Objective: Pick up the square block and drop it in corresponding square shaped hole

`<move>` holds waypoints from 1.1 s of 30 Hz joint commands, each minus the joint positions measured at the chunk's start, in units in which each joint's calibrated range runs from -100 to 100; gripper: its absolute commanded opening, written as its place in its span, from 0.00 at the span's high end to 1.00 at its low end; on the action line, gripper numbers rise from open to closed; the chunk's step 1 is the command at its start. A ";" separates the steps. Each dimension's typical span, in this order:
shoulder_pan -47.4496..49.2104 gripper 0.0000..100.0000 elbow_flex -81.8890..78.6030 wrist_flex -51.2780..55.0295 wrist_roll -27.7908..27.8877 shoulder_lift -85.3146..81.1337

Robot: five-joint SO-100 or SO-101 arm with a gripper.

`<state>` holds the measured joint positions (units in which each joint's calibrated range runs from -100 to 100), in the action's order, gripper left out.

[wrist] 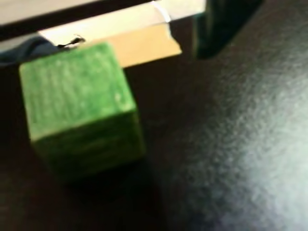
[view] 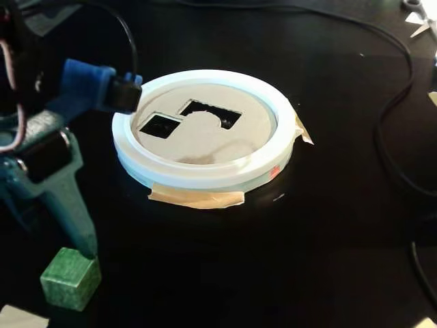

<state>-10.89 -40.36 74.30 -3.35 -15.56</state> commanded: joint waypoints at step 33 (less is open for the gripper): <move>-1.35 0.57 5.39 -8.52 1.42 13.63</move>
<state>-12.39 -40.36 66.63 -2.08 -2.36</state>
